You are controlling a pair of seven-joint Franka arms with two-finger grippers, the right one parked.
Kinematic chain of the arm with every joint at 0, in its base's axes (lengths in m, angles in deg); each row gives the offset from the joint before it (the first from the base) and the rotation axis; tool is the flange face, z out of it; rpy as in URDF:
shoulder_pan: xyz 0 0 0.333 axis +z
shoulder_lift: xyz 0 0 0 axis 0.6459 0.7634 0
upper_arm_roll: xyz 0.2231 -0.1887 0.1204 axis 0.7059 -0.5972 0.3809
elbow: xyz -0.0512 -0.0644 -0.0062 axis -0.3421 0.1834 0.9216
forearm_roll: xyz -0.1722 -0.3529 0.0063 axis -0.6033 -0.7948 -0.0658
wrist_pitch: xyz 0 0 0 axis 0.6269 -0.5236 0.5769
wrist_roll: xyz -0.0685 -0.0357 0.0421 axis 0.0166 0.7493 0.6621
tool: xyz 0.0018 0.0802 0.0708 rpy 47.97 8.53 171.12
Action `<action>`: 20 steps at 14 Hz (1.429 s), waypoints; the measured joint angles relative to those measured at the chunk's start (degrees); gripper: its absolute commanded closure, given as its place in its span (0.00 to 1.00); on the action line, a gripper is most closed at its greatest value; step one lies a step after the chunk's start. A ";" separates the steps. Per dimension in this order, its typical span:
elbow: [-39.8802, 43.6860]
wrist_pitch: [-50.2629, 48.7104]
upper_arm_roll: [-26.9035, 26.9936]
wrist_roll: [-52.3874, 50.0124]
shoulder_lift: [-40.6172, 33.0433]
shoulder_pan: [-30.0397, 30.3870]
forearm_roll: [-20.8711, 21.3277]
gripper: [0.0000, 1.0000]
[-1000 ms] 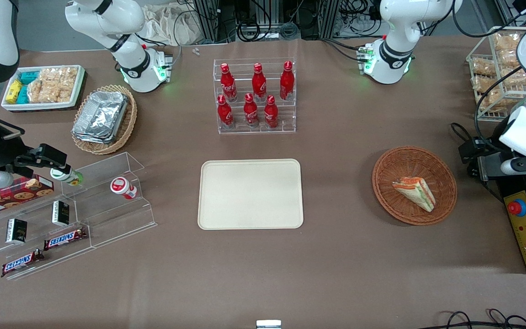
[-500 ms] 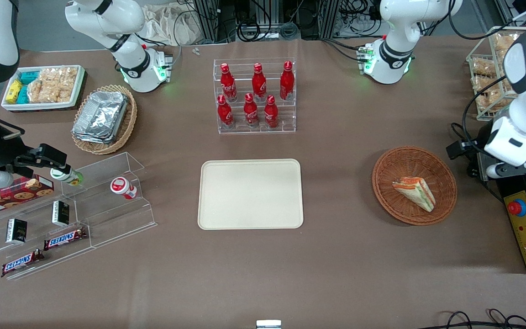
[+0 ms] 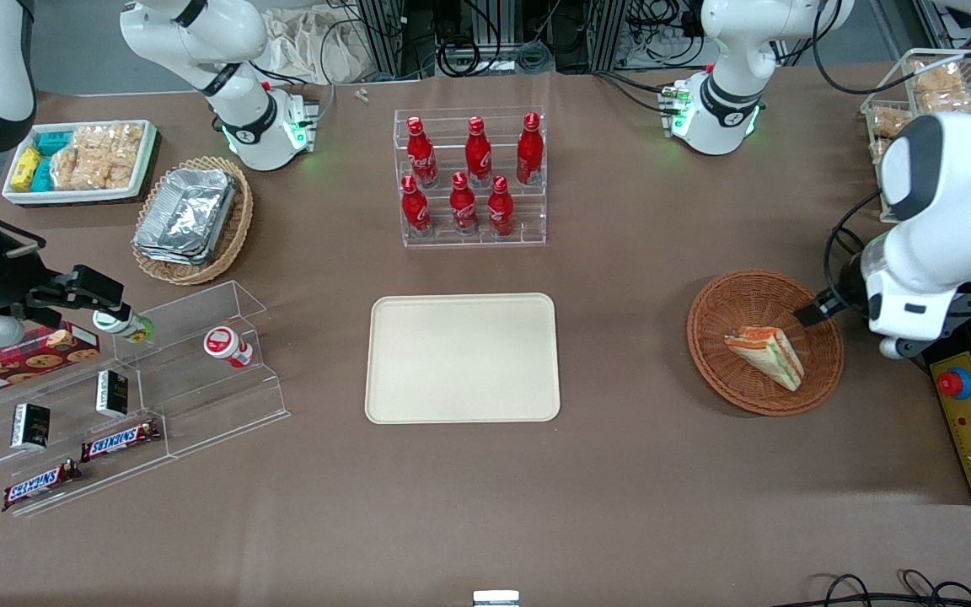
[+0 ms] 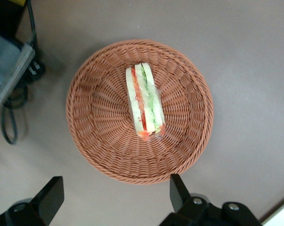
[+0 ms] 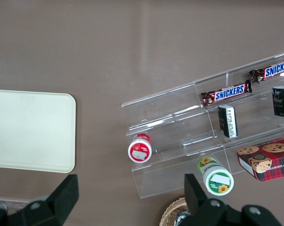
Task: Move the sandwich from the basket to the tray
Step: 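Lower the open left gripper around the sandwich and close it, then lift the sandwich and carry it with the left gripper to the tray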
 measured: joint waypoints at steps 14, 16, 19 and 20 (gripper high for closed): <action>-8.78 22.16 0.86 -17.39 11.71 0.65 0.01 0.03; -8.79 23.26 0.92 -17.63 12.07 0.67 0.01 0.21; -8.78 24.20 0.99 -19.60 12.18 0.83 0.02 0.71; -8.74 24.25 0.99 -20.67 12.15 0.87 0.20 0.87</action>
